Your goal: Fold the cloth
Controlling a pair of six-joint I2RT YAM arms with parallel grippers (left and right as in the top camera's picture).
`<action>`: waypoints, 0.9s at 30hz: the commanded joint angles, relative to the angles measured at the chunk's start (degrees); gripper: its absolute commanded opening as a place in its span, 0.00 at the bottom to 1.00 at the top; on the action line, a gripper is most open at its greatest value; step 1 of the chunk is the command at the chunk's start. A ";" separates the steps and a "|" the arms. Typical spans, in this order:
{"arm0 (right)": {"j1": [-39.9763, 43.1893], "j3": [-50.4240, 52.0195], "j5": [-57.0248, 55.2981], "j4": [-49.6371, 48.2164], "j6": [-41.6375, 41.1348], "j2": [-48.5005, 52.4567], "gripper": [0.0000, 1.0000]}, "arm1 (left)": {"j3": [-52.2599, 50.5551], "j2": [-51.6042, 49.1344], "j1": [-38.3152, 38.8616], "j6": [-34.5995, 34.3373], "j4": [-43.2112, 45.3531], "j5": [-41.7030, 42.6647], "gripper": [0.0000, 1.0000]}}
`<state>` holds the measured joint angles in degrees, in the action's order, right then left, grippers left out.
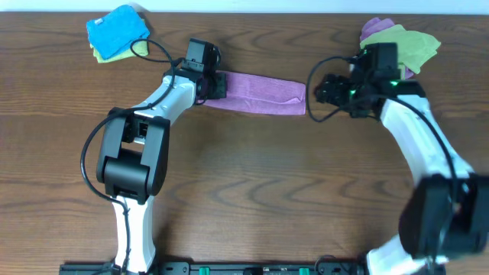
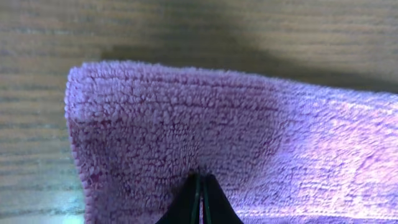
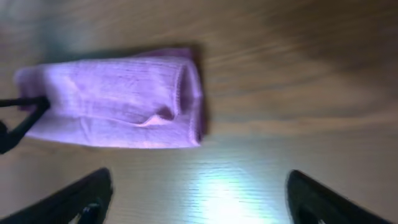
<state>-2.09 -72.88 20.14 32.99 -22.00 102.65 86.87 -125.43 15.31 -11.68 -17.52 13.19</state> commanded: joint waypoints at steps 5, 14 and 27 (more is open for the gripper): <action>0.31 1.22 17.44 -6.08 -1.57 11.54 0.93 | -0.04 -0.59 0.35 -0.15 -6.82 0.39 0.06; 0.17 1.22 12.96 -9.09 -1.55 11.85 0.99 | -0.04 -0.59 1.57 -0.11 -10.78 -0.28 0.06; -1.77 1.22 13.18 -15.91 -5.95 19.08 0.93 | -0.04 -0.59 1.60 -0.11 -9.86 -1.62 0.06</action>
<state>-2.48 -72.07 34.20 16.91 -25.69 117.49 87.81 -125.03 16.40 -11.79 -26.46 12.45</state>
